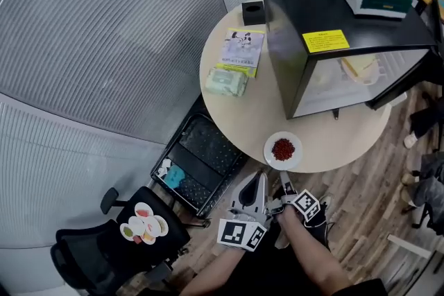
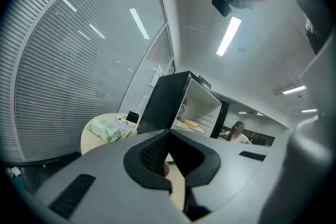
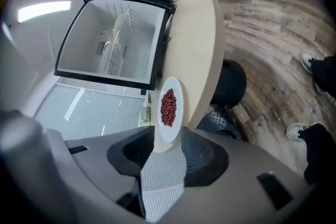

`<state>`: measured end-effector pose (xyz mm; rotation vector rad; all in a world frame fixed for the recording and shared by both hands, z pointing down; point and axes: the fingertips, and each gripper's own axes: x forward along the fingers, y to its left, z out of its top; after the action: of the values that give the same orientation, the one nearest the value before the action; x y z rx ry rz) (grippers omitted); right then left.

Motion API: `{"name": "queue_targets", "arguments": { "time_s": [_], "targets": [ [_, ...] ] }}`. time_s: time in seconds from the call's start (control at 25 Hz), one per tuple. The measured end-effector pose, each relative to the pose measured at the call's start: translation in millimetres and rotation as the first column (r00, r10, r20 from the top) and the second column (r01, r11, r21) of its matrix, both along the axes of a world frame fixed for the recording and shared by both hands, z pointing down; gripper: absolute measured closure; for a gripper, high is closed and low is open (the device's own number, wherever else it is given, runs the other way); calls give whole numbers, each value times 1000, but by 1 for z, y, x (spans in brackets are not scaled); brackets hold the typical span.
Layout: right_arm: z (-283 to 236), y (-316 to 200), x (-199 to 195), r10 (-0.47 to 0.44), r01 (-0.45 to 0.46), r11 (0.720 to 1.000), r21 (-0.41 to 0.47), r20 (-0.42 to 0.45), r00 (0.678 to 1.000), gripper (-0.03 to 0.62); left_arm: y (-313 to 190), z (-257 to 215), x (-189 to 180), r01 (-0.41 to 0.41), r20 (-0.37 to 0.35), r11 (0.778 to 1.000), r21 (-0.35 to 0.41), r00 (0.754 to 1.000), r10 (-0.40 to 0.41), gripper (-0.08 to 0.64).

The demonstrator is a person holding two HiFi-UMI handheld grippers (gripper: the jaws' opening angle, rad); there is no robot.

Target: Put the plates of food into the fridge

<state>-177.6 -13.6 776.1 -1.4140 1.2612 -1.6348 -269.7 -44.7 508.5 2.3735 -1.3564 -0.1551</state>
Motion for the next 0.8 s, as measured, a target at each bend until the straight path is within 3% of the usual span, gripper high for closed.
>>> {"name": "queue_targets", "arguments": {
  "time_s": [0.52,0.68,0.8],
  "targets": [
    [39,-16,0,154,-143,983,-114,89,984,440,-8,6,3,-46,-3,999,14,999,46,556],
    [50,-15,0,170,-150,975,-164,116,979,440,-6,7,11,-58,-5,998,7,998,58,557],
    [50,-13,1,158,-139,978,-153,119,980,442,-5,7,15,-65,-2,998,6,998,65,557]
  ]
}}
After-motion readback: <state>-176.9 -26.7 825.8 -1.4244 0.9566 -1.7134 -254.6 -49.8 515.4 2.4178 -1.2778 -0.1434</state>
